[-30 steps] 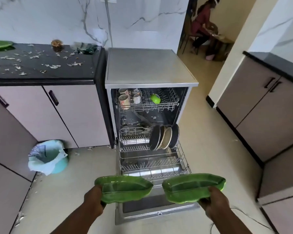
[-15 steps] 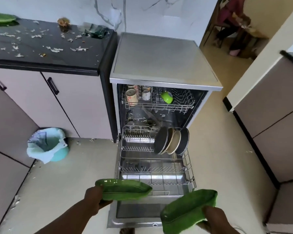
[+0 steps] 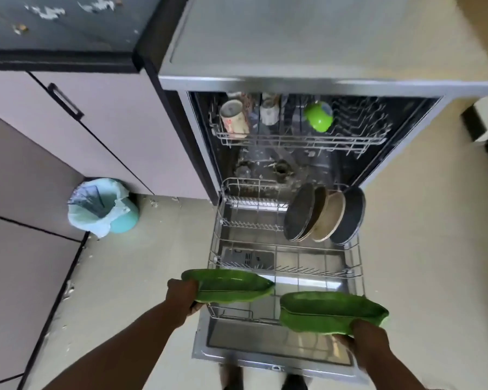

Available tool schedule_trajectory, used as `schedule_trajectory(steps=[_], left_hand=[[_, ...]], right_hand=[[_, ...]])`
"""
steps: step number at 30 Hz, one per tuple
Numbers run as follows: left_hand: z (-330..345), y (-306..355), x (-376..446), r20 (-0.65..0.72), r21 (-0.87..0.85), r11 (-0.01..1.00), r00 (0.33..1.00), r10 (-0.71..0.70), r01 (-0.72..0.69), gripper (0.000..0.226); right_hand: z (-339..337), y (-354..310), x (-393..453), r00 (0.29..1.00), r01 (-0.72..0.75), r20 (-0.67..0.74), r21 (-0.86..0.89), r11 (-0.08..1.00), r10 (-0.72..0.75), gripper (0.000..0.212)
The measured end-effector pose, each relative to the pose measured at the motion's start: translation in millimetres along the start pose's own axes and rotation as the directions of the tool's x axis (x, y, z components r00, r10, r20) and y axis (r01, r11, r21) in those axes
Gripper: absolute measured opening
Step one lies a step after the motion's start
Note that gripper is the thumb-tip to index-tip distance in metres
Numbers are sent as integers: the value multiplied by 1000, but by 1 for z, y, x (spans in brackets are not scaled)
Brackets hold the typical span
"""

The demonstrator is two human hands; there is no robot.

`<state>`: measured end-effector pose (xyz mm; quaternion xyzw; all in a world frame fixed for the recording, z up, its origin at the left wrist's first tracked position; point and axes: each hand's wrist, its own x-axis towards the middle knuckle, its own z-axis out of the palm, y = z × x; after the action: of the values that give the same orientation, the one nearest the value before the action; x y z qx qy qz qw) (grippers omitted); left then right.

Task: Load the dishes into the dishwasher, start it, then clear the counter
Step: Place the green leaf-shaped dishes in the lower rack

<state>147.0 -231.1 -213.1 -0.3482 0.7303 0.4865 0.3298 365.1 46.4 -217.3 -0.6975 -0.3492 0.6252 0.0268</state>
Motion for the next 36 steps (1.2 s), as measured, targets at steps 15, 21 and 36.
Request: schedule_trajectory(steps=[15, 21, 36], left_hand=[[113, -80, 147, -123, 33, 994, 987, -104, 109, 11], [121, -88, 183, -229, 14, 988, 962, -147, 154, 18], [128, -99, 183, -57, -53, 986, 985, -164, 161, 47]], right_hand=[[43, 40, 204, 990, -138, -51, -90, 986, 134, 9], [52, 49, 227, 992, -111, -80, -190, 976, 98, 25], [55, 44, 241, 987, -104, -160, -528, 843, 22, 24]])
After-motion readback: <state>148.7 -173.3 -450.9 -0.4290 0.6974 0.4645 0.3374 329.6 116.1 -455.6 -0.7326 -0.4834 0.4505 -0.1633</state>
